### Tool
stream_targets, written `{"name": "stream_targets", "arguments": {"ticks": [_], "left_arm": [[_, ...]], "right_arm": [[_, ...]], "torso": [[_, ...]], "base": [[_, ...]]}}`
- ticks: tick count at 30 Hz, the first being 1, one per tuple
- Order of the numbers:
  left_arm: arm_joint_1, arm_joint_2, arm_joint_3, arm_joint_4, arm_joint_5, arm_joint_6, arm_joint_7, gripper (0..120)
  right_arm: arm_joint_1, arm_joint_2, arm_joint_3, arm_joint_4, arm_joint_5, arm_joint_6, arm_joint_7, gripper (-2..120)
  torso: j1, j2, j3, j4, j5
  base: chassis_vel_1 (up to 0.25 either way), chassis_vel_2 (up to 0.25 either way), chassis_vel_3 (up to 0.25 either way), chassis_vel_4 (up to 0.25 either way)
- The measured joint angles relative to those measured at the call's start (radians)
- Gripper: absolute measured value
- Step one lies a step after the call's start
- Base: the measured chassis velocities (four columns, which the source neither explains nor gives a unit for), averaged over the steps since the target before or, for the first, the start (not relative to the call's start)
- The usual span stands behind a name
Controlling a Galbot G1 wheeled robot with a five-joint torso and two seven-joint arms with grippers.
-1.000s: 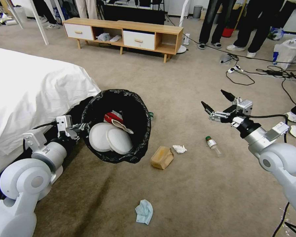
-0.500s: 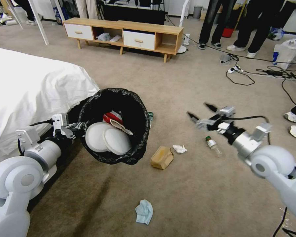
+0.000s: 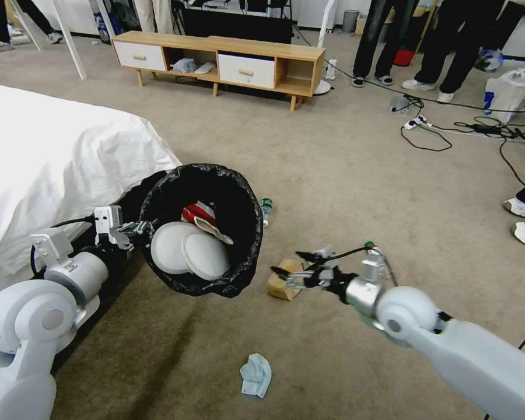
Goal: Pick up the trash bin and place the garbage on the floor into it.
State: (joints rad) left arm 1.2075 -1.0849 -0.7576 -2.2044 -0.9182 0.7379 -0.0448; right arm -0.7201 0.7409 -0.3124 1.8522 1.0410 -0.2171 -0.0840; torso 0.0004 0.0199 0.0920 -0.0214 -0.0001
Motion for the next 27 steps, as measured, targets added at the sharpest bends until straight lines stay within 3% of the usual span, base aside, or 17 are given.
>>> {"name": "stream_targets", "arguments": {"ticks": [8, 13, 15, 16, 19, 20, 22, 27], "left_arm": [[0.001, -0.007, 0.014, 0.011, 0.015, -0.001, 0.002, 2], [-0.001, -0.008, 0.016, 0.025, 0.019, -0.002, 0.002, 2], [-0.002, -0.009, 0.018, 0.035, 0.021, -0.002, 0.002, 2], [-0.002, -0.009, 0.018, 0.035, 0.021, -0.002, 0.002, 2], [-0.007, -0.01, 0.02, 0.042, 0.022, -0.002, 0.003, 2], [-0.007, -0.01, 0.02, 0.042, 0.022, -0.002, 0.003, 2], [-0.012, -0.011, 0.021, 0.045, 0.022, -0.002, 0.003, 2], [-0.014, -0.007, 0.021, 0.046, 0.022, -0.003, 0.003, 2]], "right_arm": [[0.112, 0.076, -0.166, -0.075, 0.023, 0.004, -0.002, 100], [0.134, 0.086, -0.215, -0.08, 0.034, -0.061, 0.01, 100], [0.138, 0.088, -0.22, -0.069, 0.054, -0.186, 0.03, 100], [0.138, 0.088, -0.22, -0.069, 0.054, -0.186, 0.03, 100], [0.123, 0.103, -0.181, -0.028, 0.136, -0.457, 0.158, 100], [0.123, 0.103, -0.181, -0.028, 0.136, -0.457, 0.158, 100], [0.109, 0.113, -0.171, -0.009, 0.191, -0.524, 0.255, 100], [0.09, 0.12, -0.17, -0.007, 0.189, -0.533, 0.293, 100]], "torso": [[0.0, 0.0, 0.0, 0.0, 0.0], [0.0, 0.0, 0.0, 0.0, 0.0], [0.0, 0.0, 0.0, -0.0003, -0.0001], [0.0, 0.0, 0.0, -0.0003, -0.0001], [0.0, 0.0, 0.0, -0.0001, -0.0001], [0.0, 0.0, 0.0, -0.0001, -0.0001], [0.0, 0.0, 0.0, -0.0001, 0.0001], [0.0, 0.0, 0.0, 0.0001, 0.0001]], "base": [[0.0, 0.0, 0.0, 0.0], [0.0, 0.0, 0.0, 0.0], [0.0, 0.0, 0.0, 0.0], [0.0, 0.0, 0.0, 0.0], [0.0, 0.0, 0.0, 0.0], [0.0, 0.0, 0.0, 0.0], [0.0, 0.0, 0.0, 0.0], [0.0, 0.0, 0.0, 0.0]]}}
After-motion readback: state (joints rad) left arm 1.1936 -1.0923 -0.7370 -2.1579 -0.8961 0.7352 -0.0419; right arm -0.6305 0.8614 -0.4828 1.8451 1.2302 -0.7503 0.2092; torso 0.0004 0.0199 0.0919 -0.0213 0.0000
